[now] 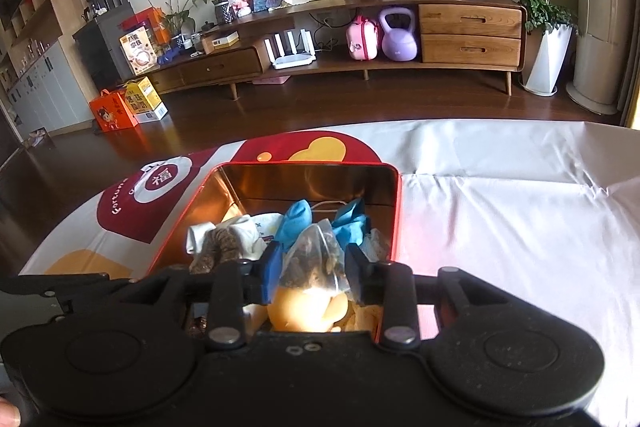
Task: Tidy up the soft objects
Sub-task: 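Open both grippers to drop the hair tie and herb bag into the tin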
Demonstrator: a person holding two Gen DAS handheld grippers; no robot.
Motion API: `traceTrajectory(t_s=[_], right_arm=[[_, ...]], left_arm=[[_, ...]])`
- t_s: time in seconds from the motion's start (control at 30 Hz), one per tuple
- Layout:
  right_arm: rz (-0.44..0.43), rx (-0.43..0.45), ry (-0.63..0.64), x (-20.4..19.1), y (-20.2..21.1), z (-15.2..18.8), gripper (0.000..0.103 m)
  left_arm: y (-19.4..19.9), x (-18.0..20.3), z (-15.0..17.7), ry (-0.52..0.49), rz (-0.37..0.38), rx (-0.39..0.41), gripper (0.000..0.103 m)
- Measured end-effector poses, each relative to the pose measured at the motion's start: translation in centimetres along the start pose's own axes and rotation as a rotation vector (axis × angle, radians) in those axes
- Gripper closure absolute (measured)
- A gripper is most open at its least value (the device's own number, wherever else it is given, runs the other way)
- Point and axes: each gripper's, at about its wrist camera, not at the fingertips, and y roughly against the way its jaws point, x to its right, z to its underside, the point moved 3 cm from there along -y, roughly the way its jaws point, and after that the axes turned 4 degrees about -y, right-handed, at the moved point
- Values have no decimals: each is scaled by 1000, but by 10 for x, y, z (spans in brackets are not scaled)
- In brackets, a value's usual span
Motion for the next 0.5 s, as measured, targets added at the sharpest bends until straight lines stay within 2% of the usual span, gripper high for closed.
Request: traceTrajectory(t_s=[0.1, 0.5], right_arm=[[-1, 4, 2, 0, 6, -1, 66], [-44, 43, 6, -5, 55, 9, 60]], left_arm=[[6, 1, 0, -1, 4, 7, 73], [39, 4, 5, -21, 10, 25, 72]])
